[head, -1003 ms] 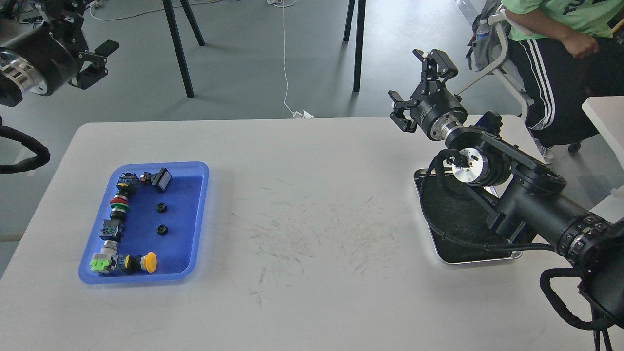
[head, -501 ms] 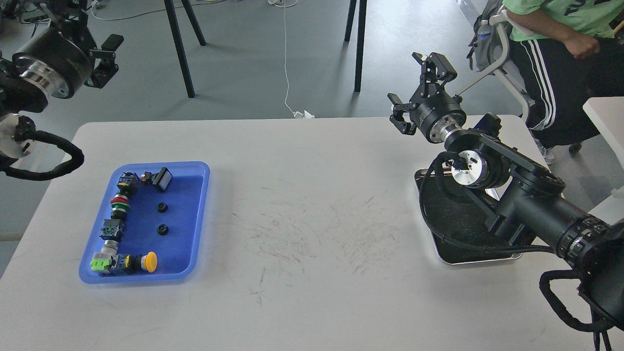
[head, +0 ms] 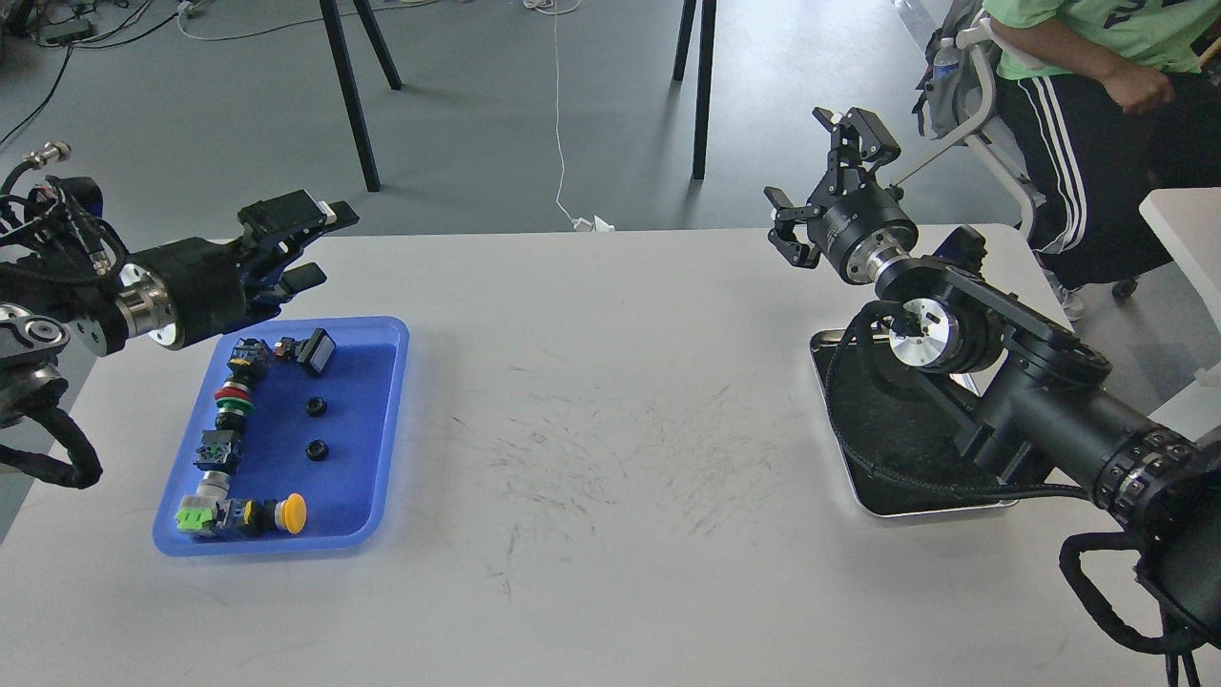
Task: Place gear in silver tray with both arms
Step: 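Lower the left gripper into the blue tray toward a black gear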
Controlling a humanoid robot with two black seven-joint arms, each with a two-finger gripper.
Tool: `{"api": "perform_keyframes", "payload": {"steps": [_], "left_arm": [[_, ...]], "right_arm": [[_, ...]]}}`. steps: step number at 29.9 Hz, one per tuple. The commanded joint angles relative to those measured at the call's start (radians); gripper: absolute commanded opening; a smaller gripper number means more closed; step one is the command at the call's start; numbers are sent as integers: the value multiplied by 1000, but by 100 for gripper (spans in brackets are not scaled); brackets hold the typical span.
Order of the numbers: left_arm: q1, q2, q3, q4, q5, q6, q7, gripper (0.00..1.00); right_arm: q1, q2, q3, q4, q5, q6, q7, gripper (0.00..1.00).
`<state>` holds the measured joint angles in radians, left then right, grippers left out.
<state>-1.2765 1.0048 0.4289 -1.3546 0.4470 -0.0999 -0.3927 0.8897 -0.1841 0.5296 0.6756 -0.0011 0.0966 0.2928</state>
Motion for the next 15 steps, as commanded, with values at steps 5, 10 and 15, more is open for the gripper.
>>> {"api": "perform_keyframes", "payload": {"steps": [5, 10, 15], "left_arm": [[-3, -2, 109, 6, 133, 210, -14, 98], [8, -11, 126, 18, 128, 298, -15, 98], [28, -6, 128, 22, 141, 276, -40, 98]], "right_arm": [[-2, -1, -3, 4, 0, -3, -1, 99], [-2, 0, -3, 4, -2, -5, -1, 99], [-2, -1, -3, 4, -2, -5, -1, 99]]}}
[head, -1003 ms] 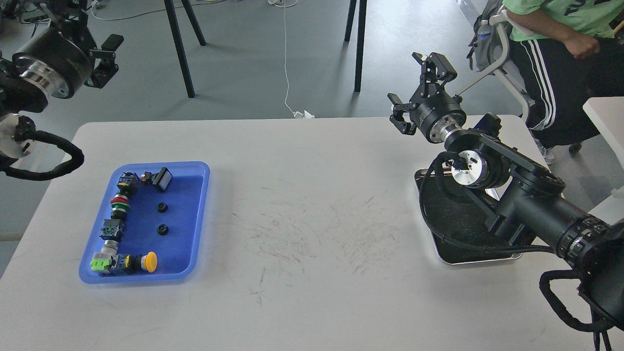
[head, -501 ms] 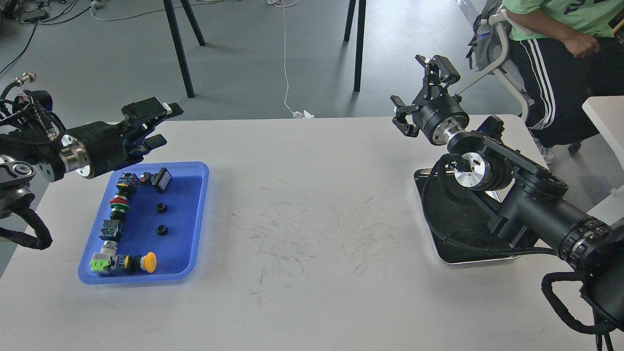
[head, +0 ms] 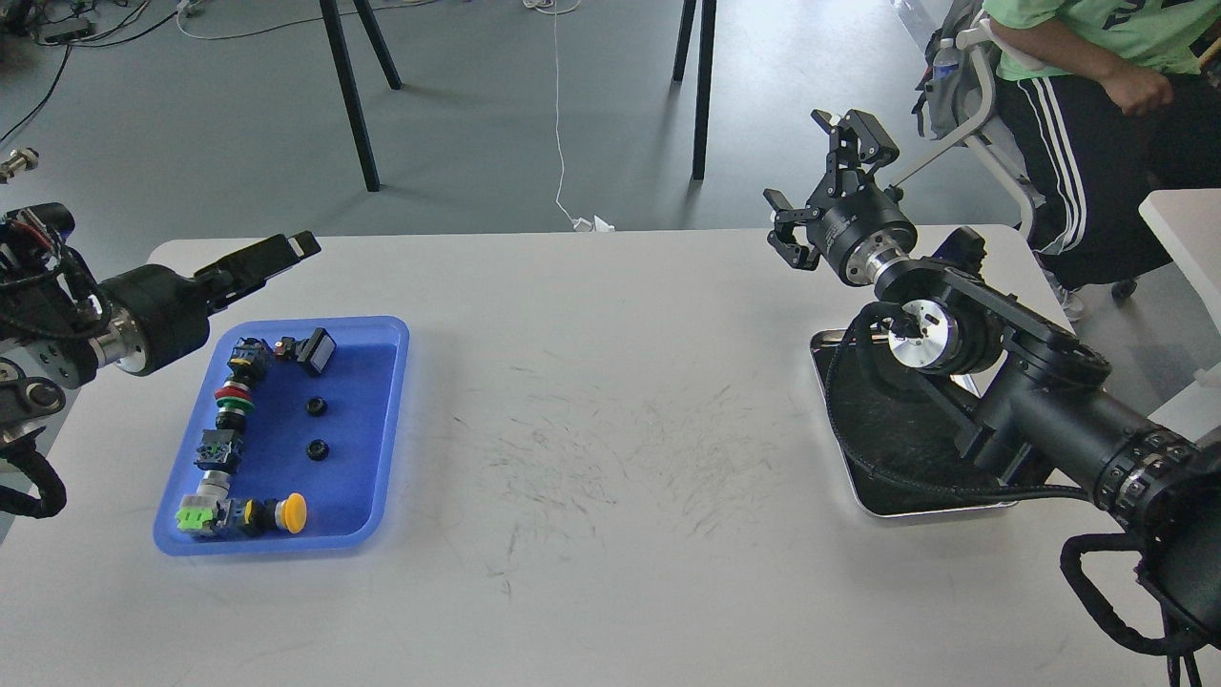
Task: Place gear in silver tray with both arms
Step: 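Lower the left gripper into the blue tray toward a black gear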
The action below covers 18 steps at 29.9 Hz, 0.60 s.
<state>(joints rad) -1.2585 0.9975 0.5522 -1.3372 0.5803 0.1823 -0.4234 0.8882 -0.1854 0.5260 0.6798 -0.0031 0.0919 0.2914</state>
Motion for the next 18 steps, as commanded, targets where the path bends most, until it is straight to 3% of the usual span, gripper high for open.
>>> {"api": "perform_keyframes", "payload": {"steps": [1, 3, 12, 18], "left_arm": [[13, 1, 8, 6, 12, -6, -18, 98], [11, 12, 8, -7, 41, -9, -65, 98], [4, -13, 61, 15, 185, -27, -65, 98], [40, -96, 132, 104, 283, 23, -65, 97]], "right_arm": [[0, 0, 0, 0, 0, 0, 0, 99], [0, 0, 0, 0, 0, 0, 0, 99], [-2, 3, 0, 1, 0, 0, 2, 99], [-8, 4, 0, 1, 0, 0, 3, 99]]}}
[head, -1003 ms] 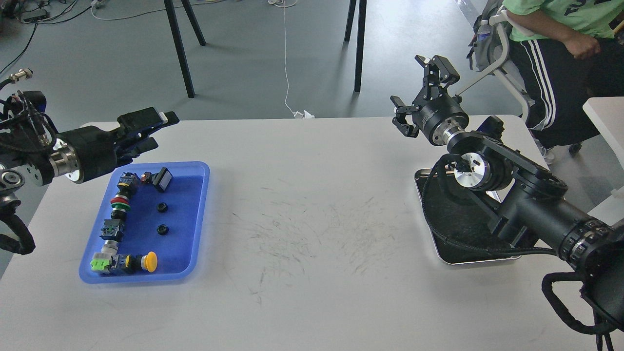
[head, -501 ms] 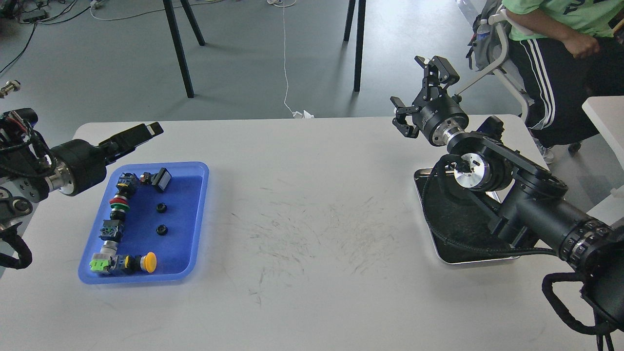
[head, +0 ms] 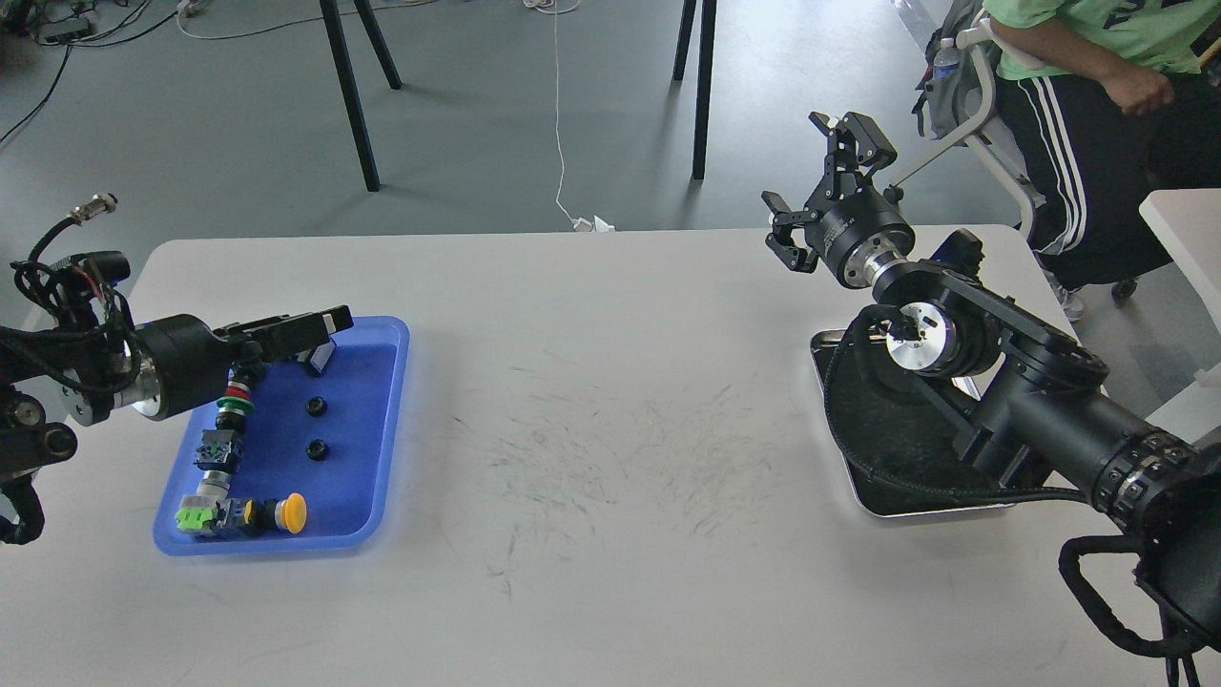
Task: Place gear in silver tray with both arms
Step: 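Lower the left gripper into the blue tray toward a black gear, then grasp the black gear in the blue tray with the left gripper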
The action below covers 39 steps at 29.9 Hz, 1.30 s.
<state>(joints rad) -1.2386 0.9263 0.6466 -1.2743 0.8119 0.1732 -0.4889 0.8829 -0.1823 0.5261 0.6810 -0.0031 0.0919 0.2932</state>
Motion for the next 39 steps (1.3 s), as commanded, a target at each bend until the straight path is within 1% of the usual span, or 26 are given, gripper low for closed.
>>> {"api": "perform_keyframes", "payload": {"steps": [1, 4, 7, 9, 15, 17, 19, 21, 25, 29, 35, 39], "left_arm": [[31, -29, 48, 61, 64, 43, 0, 97], [86, -72, 61, 113, 84, 62, 0, 97], [99, -73, 62, 130, 104, 72, 0, 97], [108, -79, 61, 167, 112, 75, 0, 96], [122, -98, 64, 207, 115, 97, 0, 93], [131, -106, 70, 208, 137, 111, 0, 89], [133, -107, 73, 199, 171, 138, 0, 88], [134, -107, 73, 204, 181, 141, 0, 86], [136, -113, 71, 194, 202, 152, 0, 86], [154, -152, 74, 211, 207, 158, 0, 86], [195, -182, 73, 289, 207, 167, 0, 86], [222, -224, 70, 363, 205, 174, 0, 86]], "right_arm": [[-2, 1, 0, 0, 0, 0, 1, 99], [-2, 0, 0, 0, -1, 0, 1, 99], [-2, 0, 0, 0, -1, 0, 0, 99], [-2, 1, -1, 0, -1, -1, 1, 99], [-2, 6, -1, 2, -3, -3, 1, 99], [-1, 4, -1, 2, -3, -5, 0, 99], [-1, 4, -1, 2, -3, -5, 1, 99], [-1, 3, -1, 2, -3, -5, 0, 99], [-1, 4, -3, 2, -5, -5, 0, 99], [2, 4, -3, 2, -5, -5, 0, 99], [2, -2, -3, 2, -5, -5, 0, 99], [2, -2, -1, 2, -5, -5, 0, 99]]}}
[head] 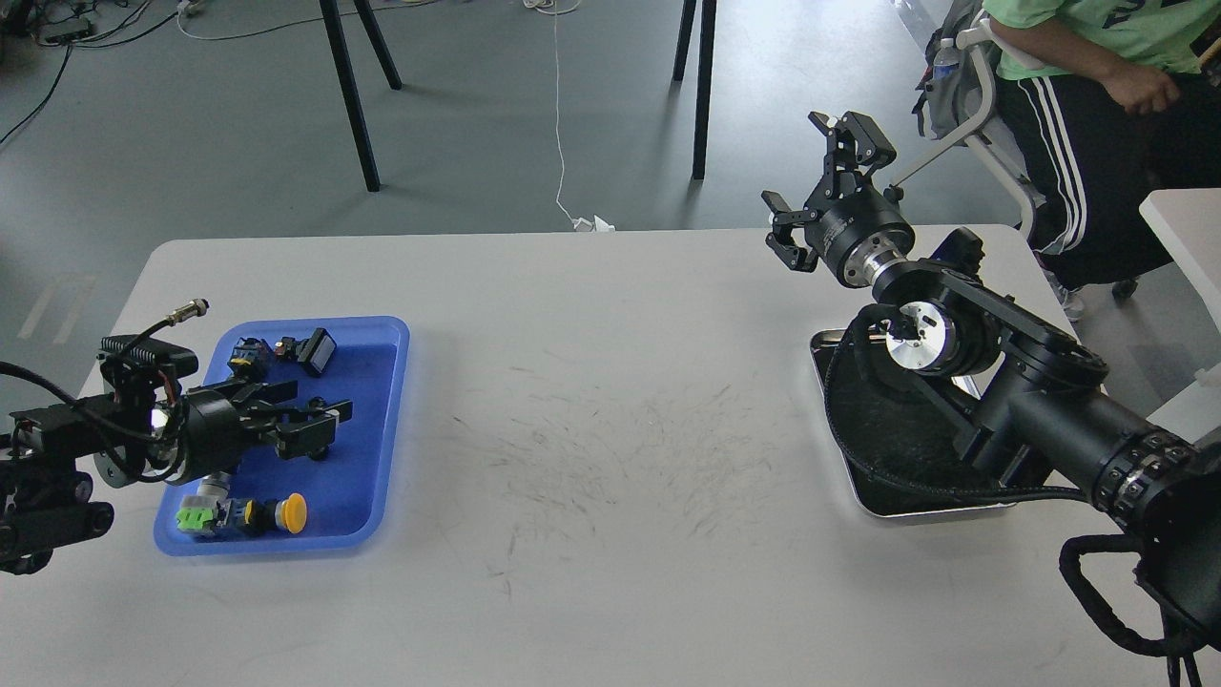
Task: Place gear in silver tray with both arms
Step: 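Grasp the black gear in the blue tray with the left gripper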
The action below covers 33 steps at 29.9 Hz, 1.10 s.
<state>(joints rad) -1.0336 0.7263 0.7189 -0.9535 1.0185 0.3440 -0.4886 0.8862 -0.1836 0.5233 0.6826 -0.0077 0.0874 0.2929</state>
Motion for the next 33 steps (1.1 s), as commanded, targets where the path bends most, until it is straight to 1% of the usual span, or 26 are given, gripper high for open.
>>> {"api": "perform_keyframes", "payload": {"steps": [1, 8, 11, 18, 23, 30, 33], "left_arm": [[21, -28, -10, 42, -1, 3, 0, 86], [33, -30, -15, 74, -3, 6, 0, 85], [33, -30, -15, 74, -2, 6, 0, 80], [36, -31, -9, 79, -1, 6, 0, 79], [69, -57, -13, 97, -5, 21, 0, 75], [87, -68, -16, 130, -6, 23, 0, 75], [87, -68, -16, 131, -6, 23, 0, 71]], "right_arm": [[-1, 0, 1, 0, 0, 0, 0, 99], [-3, 1, 1, -2, 0, 0, 0, 99], [0, 0, 1, 0, 0, 0, 0, 99], [2, 0, 1, 0, 0, 0, 0, 99], [3, 0, 1, 0, 0, 0, 0, 99], [3, -2, 1, -2, 0, 0, 0, 99], [3, -2, 0, -3, 0, 0, 0, 99]]}}
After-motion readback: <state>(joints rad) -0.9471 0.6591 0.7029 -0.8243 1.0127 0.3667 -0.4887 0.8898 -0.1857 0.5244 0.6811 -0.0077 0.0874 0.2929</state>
